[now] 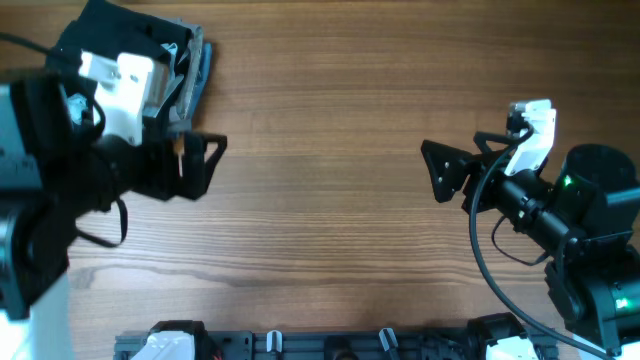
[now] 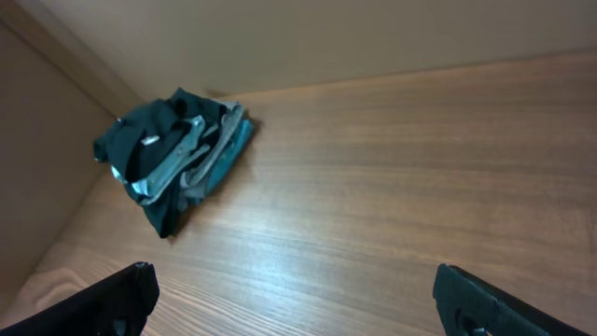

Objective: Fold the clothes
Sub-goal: 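Release the shirt on the stack and withdraw the left gripper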

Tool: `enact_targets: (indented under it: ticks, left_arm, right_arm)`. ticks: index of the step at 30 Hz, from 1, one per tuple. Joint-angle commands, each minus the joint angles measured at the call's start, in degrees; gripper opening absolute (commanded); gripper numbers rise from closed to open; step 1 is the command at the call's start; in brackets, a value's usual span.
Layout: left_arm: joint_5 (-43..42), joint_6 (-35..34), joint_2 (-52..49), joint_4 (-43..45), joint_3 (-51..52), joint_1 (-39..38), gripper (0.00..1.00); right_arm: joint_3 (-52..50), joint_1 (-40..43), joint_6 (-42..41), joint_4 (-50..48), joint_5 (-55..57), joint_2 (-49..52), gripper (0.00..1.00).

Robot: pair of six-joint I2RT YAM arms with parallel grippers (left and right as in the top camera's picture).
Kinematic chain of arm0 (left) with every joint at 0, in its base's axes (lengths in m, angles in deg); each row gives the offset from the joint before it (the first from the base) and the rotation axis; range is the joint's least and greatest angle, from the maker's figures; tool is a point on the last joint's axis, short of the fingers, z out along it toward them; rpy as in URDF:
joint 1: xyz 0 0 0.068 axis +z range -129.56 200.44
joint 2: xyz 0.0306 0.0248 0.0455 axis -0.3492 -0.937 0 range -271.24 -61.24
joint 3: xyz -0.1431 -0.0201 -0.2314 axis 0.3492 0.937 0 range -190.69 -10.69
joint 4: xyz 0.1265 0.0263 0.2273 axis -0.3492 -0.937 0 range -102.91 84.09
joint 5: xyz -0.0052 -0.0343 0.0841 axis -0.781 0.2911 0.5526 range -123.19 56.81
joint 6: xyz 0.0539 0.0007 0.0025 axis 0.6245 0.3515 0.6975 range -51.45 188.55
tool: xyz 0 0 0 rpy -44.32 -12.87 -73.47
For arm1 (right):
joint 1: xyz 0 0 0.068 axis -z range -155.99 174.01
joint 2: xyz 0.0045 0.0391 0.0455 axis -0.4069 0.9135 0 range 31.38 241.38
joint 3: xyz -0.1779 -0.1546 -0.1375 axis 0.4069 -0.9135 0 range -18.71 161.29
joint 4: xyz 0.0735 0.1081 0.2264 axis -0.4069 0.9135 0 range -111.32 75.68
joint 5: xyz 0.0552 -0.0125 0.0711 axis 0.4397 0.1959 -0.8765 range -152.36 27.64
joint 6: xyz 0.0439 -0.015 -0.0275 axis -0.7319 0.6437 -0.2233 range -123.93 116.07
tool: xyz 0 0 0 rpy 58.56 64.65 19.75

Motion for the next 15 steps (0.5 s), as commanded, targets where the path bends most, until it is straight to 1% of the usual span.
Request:
enact_targets:
  ticks: [1,3,5,6,7,9,10,11,13,14,15]
  left_arm:
    - [2.7,0.9,0.0,-0.2,-0.1,-1.1,1.00]
    - [2.7,0.9,-0.1,-0.2,-0.1,-1.1,1.00]
    - [2.7,0.9,-0.1,-0.2,-0.1,-1.1,1.00]
    - [2.7,0.9,-0.1,-0.2,-0.1,-1.1,1.00]
    - [2.7,0.9,-0.1,-0.2,-0.1,-1.1,1.00]
    - [2.7,0.9,-0.1,-0.2,-0.1,-1.1,1.00]
    - [2.7,0.9,-0.1,-0.2,-0.1,-1.1,1.00]
    - [2.7,0.9,-0.1,-0.2,-0.1,-1.1,1.00]
    - [2.7,0.9,-0.1,-0.2,-0.1,-1.1,1.00]
    - [2.7,0.9,-0.1,-0.2,-0.1,-1.1,1.00]
    - [2.7,0.9,-0.1,-0.2,-0.1,-1.1,1.00]
  right_arm:
    - [0.4,-0.2,-0.8,1.5,1.2,0.8,1.00]
    - [0.4,-0.2,-8.3,2.7,1.2,2.1,1.00]
    - [0.4,-0.2,-19.5,2.9,1.2,3.3,1.00]
    - [0.4,-0.2,-17.8,5.6,2.7,3.9,1.00]
    - [0.3,-0.2,-19.3,8.6,3.1,4.5,1.00]
    - [0.3,0.0,-20.7,7.6,5.2,5.1,1.00]
    - [0.3,0.0,-18.8,5.7,5.4,4.9,1.00]
    - [0.3,0.0,-14.3,3.2,3.7,4.4,1.00]
    - [0.2,-0.2,1.2,-3.9,-4.0,2.9,1.00]
    - [0.2,-0.3,7.0,-6.4,-5.4,2.1,1.00]
    - [-0.2,-0.3,11.1,-8.5,-5.0,1.0,1.00]
